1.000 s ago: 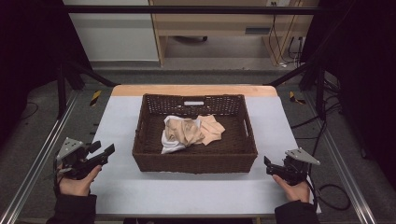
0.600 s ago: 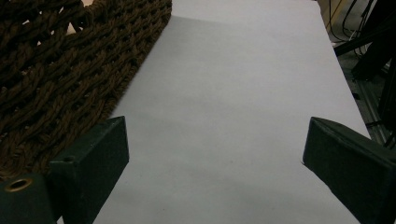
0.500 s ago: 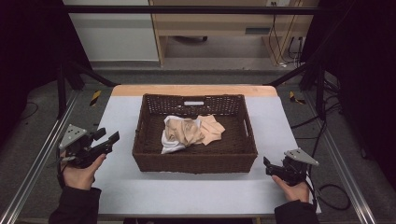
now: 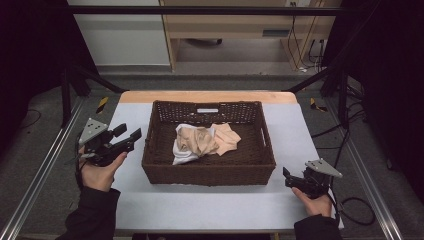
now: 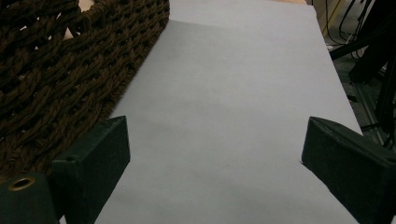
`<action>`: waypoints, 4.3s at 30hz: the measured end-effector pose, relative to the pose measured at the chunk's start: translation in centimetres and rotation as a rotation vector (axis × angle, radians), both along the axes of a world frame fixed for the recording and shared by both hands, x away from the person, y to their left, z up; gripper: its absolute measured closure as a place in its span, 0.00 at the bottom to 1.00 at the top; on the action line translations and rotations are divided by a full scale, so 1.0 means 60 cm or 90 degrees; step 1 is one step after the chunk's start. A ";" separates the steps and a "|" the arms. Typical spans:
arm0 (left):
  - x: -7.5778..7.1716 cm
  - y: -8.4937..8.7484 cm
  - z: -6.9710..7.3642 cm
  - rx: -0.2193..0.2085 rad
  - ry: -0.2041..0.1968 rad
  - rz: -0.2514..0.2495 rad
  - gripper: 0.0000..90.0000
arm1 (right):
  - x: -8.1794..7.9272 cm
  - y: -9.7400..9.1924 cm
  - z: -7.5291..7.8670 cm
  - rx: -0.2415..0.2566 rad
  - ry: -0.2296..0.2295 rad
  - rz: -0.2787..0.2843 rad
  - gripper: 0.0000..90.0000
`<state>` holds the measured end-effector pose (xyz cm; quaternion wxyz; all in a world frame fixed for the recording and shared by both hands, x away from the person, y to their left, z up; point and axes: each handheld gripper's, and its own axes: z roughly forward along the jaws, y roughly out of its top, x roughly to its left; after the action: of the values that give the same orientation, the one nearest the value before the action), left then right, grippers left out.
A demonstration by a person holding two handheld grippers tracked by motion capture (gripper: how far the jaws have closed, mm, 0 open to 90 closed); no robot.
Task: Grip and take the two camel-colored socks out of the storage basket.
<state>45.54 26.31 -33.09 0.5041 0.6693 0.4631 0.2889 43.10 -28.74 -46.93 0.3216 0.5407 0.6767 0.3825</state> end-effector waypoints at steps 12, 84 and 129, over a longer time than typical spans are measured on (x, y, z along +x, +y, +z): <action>0.029 -0.049 0.013 0.015 0.007 -0.022 0.49 | 0.001 0.000 -0.001 -0.002 -0.002 0.005 0.10; 0.187 -0.201 -0.144 0.141 0.237 -0.071 0.84 | 0.006 0.003 -0.006 -0.012 0.009 0.005 0.09; 0.052 -0.094 0.038 -0.049 -0.083 -0.093 0.94 | 0.004 -0.001 -0.003 -0.015 -0.003 -0.007 0.09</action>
<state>48.68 20.65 -30.80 0.5784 0.6613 0.3898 0.2759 43.32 -28.81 -47.11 0.3319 0.5398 0.6771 0.3743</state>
